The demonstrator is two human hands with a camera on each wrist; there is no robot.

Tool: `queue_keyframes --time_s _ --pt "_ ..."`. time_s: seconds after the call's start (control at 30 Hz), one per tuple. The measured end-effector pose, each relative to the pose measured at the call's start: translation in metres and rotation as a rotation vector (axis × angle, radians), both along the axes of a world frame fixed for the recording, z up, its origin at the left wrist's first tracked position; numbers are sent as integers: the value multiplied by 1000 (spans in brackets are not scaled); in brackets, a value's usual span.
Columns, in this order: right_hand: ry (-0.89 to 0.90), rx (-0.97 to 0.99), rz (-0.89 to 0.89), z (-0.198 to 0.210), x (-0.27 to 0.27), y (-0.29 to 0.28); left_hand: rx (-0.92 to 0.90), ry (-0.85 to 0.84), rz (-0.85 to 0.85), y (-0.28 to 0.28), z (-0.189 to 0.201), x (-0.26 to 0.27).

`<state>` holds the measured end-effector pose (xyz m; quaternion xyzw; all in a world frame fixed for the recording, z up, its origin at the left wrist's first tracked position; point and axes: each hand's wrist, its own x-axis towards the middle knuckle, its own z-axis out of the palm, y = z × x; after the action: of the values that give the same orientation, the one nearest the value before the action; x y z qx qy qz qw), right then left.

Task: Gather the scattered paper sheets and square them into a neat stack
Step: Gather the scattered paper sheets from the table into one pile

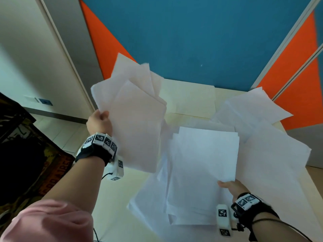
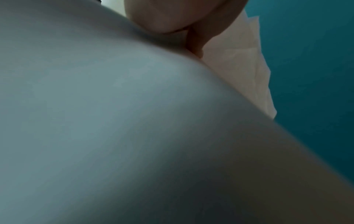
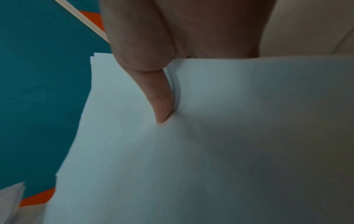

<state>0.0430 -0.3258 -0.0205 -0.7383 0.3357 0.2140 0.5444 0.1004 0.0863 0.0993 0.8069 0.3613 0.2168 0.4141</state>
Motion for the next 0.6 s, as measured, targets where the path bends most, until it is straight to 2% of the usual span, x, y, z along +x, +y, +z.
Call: queue_keyframes --time_s 0.1,0.23,0.37,0.5,0.6 --pt "-28 91 -95 12 0 4 -64 -54 47 5 1 6" --pt "-109 205 -182 20 9 10 -153 -63 31 -11 -6 6" --pt "-161 289 -153 43 19 20 -190 -36 -28 -31 -21 2" --pt "-243 386 -116 66 33 35 -303 -122 -67 -30 -32 2" --pt "-323 351 -104 86 44 49 -378 -180 -204 -32 -28 0"
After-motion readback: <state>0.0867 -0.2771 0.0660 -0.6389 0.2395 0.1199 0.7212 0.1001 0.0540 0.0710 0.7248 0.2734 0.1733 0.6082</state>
